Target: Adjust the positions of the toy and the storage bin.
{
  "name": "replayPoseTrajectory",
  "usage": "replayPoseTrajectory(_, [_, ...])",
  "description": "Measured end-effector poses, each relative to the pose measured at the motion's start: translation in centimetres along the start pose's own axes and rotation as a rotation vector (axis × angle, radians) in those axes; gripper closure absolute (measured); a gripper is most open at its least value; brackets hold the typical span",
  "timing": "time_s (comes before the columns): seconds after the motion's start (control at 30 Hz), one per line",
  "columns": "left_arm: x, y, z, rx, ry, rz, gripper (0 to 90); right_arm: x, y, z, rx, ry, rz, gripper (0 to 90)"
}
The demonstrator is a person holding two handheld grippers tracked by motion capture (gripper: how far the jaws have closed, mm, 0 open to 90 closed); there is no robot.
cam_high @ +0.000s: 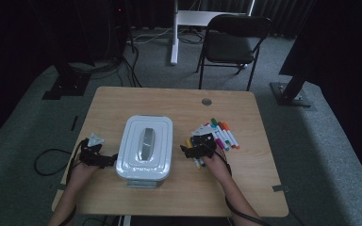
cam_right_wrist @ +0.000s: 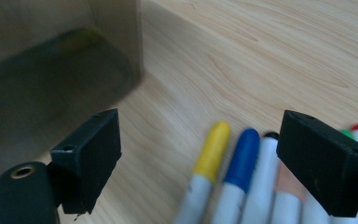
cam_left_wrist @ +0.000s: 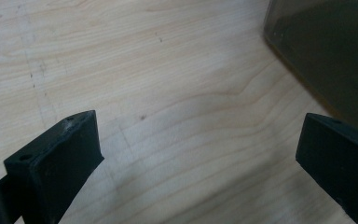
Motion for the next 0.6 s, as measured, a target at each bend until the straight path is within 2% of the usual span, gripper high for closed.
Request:
replayPoseTrajectory(0.23, [-1.1,0.0,0.4,0.011,-0.008,0.004,0.4,-1.5,0.4,1.7,-0.002,0.008,-0.010,13.3])
replayPoseTrajectory(0.3, [-1.4,-0.1,0.5,0.018,-0.013,0.006,0.4,-1.7,0.6,2.2,0.011,0.015,-0.023,13.4])
replayPoseTrajectory(0.5, [-2.2,-0.3,0.8,0.030,-0.020,0.020,0.4,-2.2,0.6,3.2,-0.004,0.001,0.004,13.5])
replayPoseTrajectory(0.6, [-2.5,-0.7,0.8,0.047,-0.030,0.024,0.4,-2.5,1.0,3.4,-0.007,0.009,-0.010,13.6])
Point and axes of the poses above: each handheld gripper's, and its own axes: z roughly forward along the jaws, x roughly out of its underside, y roughly to its left, the point moved 2 cm from there along z, roughly forward along the jaws, and after that the axes turned 2 degrees about -x, right-handed, at the moved point
